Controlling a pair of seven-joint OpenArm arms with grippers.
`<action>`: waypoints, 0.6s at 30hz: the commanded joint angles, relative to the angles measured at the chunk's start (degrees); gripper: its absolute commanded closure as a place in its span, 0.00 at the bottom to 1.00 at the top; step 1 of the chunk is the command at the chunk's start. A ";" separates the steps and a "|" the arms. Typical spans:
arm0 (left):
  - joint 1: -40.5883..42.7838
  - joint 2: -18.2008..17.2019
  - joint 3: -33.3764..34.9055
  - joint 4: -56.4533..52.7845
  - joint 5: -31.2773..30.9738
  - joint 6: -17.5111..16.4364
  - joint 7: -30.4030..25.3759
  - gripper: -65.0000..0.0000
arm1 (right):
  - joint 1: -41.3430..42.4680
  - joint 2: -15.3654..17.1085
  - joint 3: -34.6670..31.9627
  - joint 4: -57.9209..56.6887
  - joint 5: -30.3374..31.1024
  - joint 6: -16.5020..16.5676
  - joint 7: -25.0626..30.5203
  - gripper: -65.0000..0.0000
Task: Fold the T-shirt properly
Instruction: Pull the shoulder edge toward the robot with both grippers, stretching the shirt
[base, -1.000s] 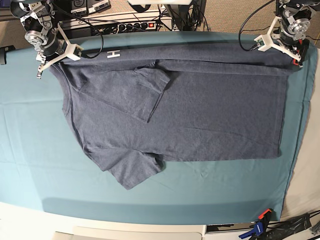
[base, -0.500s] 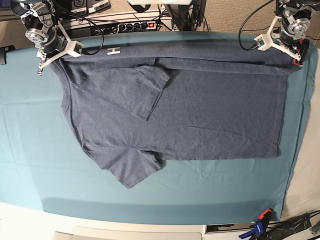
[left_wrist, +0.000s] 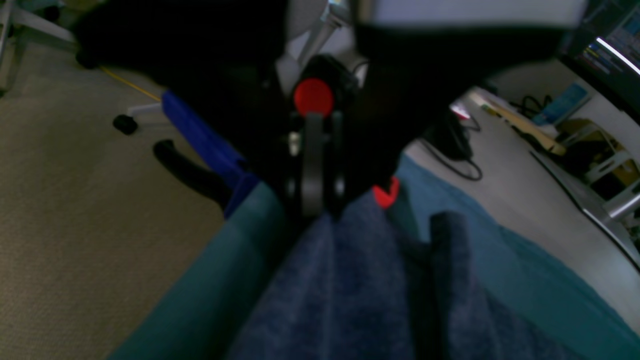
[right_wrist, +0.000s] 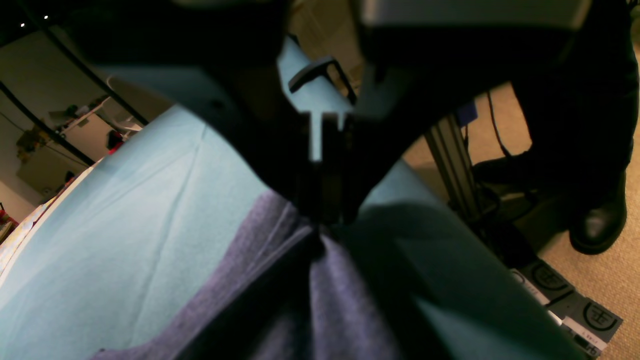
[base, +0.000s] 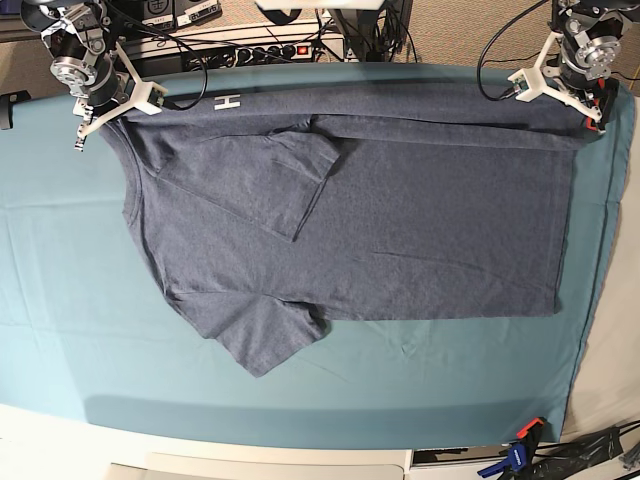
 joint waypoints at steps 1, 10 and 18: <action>0.33 -1.07 -0.50 0.52 1.11 0.81 1.29 1.00 | 0.00 1.25 0.96 0.63 -0.26 -0.44 -2.19 1.00; 0.33 -1.07 -0.50 0.52 1.11 0.81 1.27 0.90 | -0.02 1.25 0.96 0.63 2.21 2.51 -4.83 1.00; 0.33 -1.09 -0.50 0.52 1.11 0.79 1.29 0.90 | 0.00 1.25 0.96 0.63 2.19 2.51 -4.79 1.00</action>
